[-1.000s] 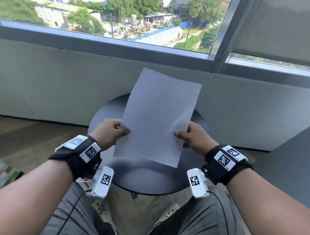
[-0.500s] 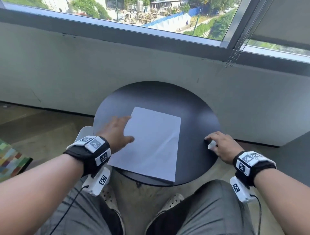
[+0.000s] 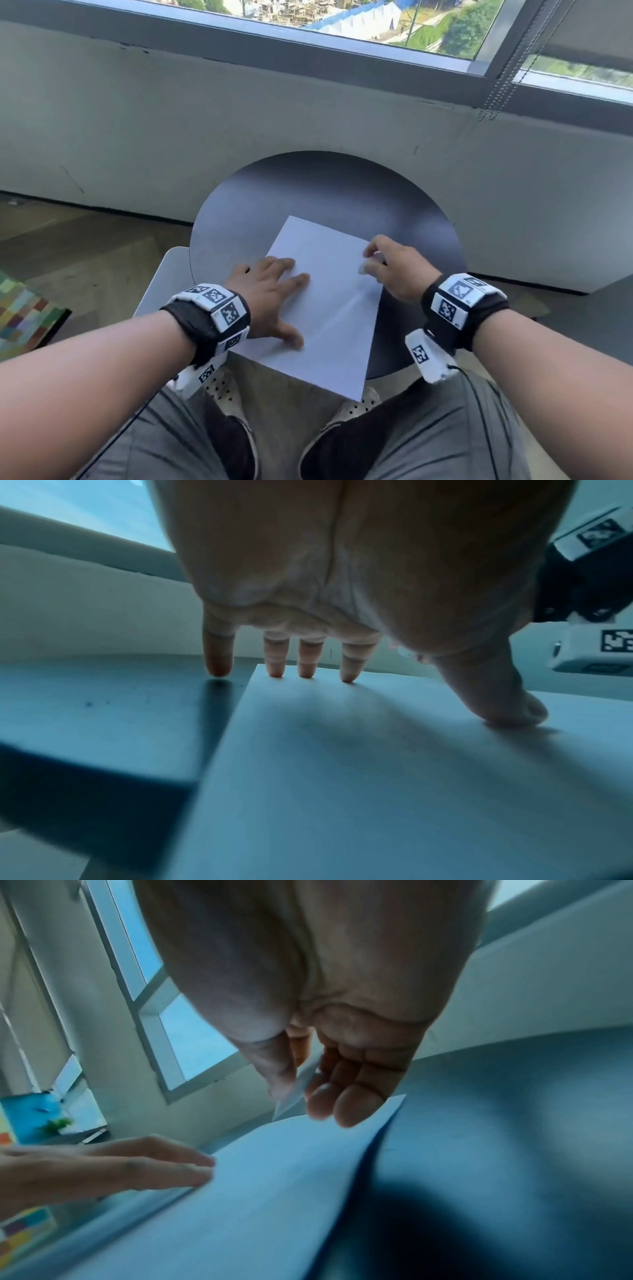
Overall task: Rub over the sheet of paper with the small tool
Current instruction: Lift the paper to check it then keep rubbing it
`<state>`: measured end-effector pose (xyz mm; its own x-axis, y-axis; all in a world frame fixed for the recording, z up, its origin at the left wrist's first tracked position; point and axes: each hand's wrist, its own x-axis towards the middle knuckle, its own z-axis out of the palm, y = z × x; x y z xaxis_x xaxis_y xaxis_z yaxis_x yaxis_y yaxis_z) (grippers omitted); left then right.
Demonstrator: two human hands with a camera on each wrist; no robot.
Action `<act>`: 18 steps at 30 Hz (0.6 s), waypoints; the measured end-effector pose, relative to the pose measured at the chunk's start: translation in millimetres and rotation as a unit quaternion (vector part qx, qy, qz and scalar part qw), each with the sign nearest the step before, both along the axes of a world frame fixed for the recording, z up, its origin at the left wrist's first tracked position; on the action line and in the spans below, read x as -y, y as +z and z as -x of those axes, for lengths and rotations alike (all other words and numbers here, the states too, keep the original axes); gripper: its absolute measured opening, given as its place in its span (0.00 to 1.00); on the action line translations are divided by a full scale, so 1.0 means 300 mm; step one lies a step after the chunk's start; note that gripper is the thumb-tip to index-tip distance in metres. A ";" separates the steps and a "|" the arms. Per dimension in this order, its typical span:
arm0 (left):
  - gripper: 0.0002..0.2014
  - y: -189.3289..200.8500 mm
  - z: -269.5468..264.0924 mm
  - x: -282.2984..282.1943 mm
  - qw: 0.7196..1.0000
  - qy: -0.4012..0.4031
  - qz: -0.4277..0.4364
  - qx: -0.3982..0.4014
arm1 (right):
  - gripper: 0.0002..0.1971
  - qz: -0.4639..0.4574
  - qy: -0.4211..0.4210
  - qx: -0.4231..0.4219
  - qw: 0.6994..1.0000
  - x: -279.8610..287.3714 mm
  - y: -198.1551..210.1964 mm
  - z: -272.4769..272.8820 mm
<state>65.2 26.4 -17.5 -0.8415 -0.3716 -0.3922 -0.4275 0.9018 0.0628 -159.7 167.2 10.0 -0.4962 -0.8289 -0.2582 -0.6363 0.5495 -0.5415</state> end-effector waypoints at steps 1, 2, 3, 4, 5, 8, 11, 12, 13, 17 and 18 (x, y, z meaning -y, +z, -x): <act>0.56 0.008 0.004 0.003 1.000 -0.009 0.001 0.002 | 0.08 0.002 0.014 0.027 1.000 0.035 -0.004 -0.025; 0.56 0.016 0.011 0.009 1.000 -0.015 0.002 0.005 | 0.07 0.000 0.023 0.043 0.999 0.065 -0.011 -0.046; 0.55 0.021 0.020 0.018 1.000 -0.019 0.005 0.006 | 0.08 -0.001 0.026 0.042 0.999 0.094 -0.019 -0.063; 0.56 0.026 0.028 0.026 1.000 -0.023 0.010 0.010 | 0.08 -0.002 0.023 0.031 0.999 0.118 -0.030 -0.073; 0.57 0.028 0.035 0.031 0.999 -0.028 0.016 0.014 | 0.08 -0.006 0.012 0.017 1.000 0.141 -0.044 -0.077; 0.61 0.032 0.060 0.029 0.998 -0.034 0.033 0.039 | 0.08 -0.031 -0.029 -0.009 0.999 0.182 -0.069 -0.081; 0.67 0.041 0.086 0.022 0.996 -0.035 0.016 0.078 | 0.09 -0.047 0.022 -0.054 0.997 0.163 -0.062 -0.128; 0.68 0.044 0.091 0.023 0.996 -0.037 0.012 0.085 | 0.10 -0.045 0.075 -0.060 0.994 0.145 -0.056 -0.159; 0.68 0.046 0.095 0.024 0.995 -0.039 0.007 0.087 | 0.10 -0.045 0.143 -0.059 0.987 0.124 -0.054 -0.190; 0.69 0.039 0.097 0.037 0.994 -0.052 0.005 0.094 | 0.10 -0.088 0.282 -0.062 0.953 0.082 -0.051 -0.222; 0.68 0.040 0.101 0.040 0.993 -0.054 0.003 0.102 | 0.10 -0.089 0.230 -0.077 0.966 0.102 -0.056 -0.183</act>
<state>34.9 14.5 -5.5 -0.7803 -0.2859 -0.5562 -0.3307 0.9435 -0.0209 -104.7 136.8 -6.9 -0.1295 -0.9204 -0.3689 -0.9005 0.2650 -0.3449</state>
